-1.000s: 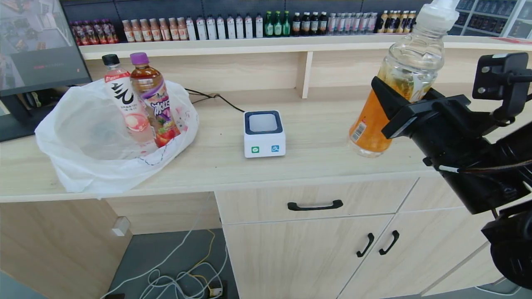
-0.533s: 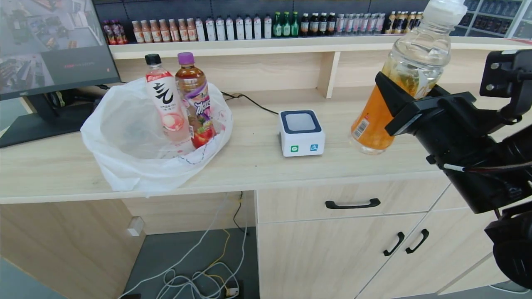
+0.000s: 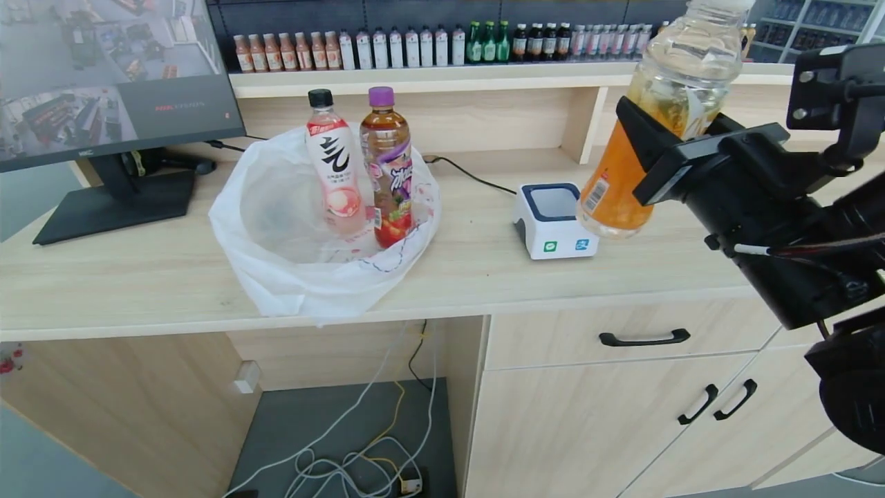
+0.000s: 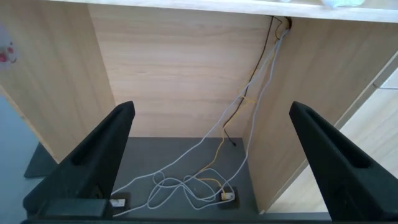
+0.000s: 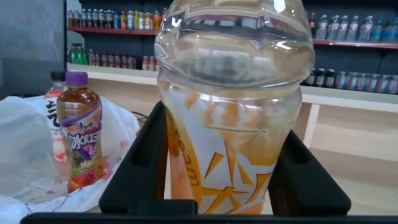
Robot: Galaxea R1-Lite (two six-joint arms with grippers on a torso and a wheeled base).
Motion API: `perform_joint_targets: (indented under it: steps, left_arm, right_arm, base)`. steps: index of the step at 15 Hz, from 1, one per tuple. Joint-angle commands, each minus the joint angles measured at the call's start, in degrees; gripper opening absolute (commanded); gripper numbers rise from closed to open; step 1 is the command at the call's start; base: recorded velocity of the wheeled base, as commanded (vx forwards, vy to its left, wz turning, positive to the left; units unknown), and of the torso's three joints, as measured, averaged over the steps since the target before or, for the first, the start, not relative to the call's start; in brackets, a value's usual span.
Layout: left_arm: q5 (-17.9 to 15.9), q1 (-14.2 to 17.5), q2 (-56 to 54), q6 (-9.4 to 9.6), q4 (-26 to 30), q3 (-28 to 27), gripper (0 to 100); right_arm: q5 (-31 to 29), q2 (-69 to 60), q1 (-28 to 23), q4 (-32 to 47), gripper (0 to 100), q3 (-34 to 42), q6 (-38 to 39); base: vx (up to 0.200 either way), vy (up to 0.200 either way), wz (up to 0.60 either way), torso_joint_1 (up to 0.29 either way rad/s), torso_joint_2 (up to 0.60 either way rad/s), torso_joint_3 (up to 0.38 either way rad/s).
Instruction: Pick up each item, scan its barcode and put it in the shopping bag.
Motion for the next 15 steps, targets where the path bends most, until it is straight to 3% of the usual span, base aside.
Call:
perform_joint_targets:
  steps: [1, 13, 15]
  left_arm:
    - [0.1, 0.0, 0.0, 0.00, 0.0, 0.0, 100]
    - [0.1, 0.0, 0.0, 0.00, 0.0, 0.0, 100]
    - [0.1, 0.0, 0.0, 0.00, 0.0, 0.0, 100]
  right_arm:
    - [0.1, -0.1, 0.1, 1.0, 0, -2.1, -1.4]
    - [0.6, 3.4, 1.9, 13.9, 0, -16.1, -8.8]
    - [4.2, 4.8, 2.0, 15.4, 0, -19.3, -12.9]
  base:
    - [0.000, 0.000, 0.00, 0.000, 0.00, 0.000]
    - [0.000, 0.000, 0.00, 0.000, 0.00, 0.000]
    - [0.000, 0.000, 0.00, 0.000, 0.00, 0.000]
